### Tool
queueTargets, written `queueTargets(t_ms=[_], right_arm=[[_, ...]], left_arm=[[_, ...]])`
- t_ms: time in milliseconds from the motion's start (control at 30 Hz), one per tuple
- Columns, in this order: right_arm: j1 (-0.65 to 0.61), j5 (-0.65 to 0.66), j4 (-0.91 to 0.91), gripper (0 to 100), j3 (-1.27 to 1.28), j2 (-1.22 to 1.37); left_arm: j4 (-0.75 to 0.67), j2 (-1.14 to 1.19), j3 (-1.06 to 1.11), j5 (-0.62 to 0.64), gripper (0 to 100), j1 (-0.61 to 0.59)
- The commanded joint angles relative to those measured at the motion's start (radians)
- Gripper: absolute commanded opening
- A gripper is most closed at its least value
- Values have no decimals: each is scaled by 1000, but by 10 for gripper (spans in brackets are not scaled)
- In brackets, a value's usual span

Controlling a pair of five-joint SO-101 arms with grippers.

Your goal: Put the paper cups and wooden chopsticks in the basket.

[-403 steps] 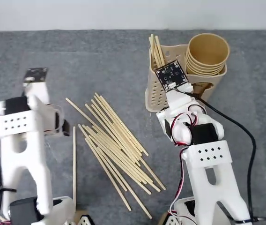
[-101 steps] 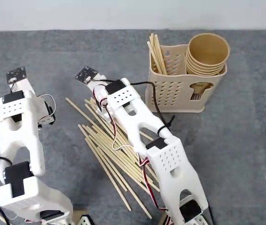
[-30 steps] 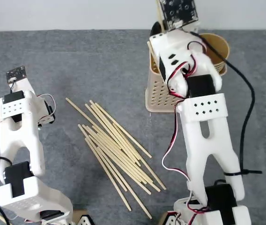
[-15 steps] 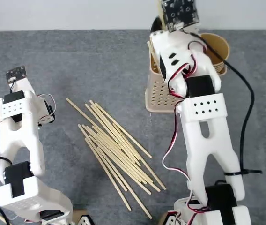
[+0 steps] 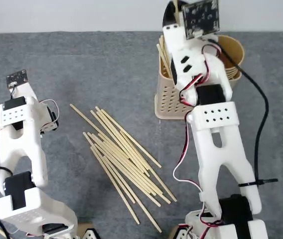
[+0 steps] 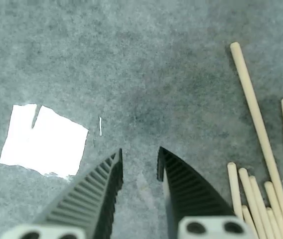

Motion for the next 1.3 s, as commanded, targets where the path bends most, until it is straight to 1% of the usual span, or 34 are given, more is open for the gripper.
queueTargets(t_ms=[0, 67, 133, 233, 267, 300, 433, 533, 667, 833, 867, 1000, 1267], right_arm=[[31, -15, -119, 10, 83, -50], [38, -15, -147, 13, 121, -50], [36, -15, -133, 32, 130, -50], [30, -15, -27, 162, 98, -61], [30, -17, 18, 194, 83, -73], [28, -17, 64, 202, 66, -90], [2, -17, 240, 156, 25, -183], [-39, -15, 357, 136, 26, -274], [-94, -14, 559, 106, 26, -389], [-151, -9, 806, 11, 34, -481], [-159, -12, 843, 6, 46, -492], [-183, -15, 929, 9, 129, -506], [-186, -15, 923, 9, 373, -506]], left_arm=[[-15, -6, -4, 9, 107, 0], [-15, -6, -4, 9, 107, 0], [-15, -6, -4, 9, 107, 0], [-15, -6, -4, 9, 107, 0], [-15, -6, -4, 9, 107, 0], [-15, -6, -4, 9, 107, 0], [-15, -6, -4, 9, 107, 0], [-15, -6, -4, 9, 107, 0], [-15, -6, -4, 9, 107, 2], [-15, -6, -4, 9, 107, 2], [-15, -6, -4, 9, 107, 2], [-15, -6, -2, 9, 107, 2], [-17, -6, 4, 6, 105, 11]])
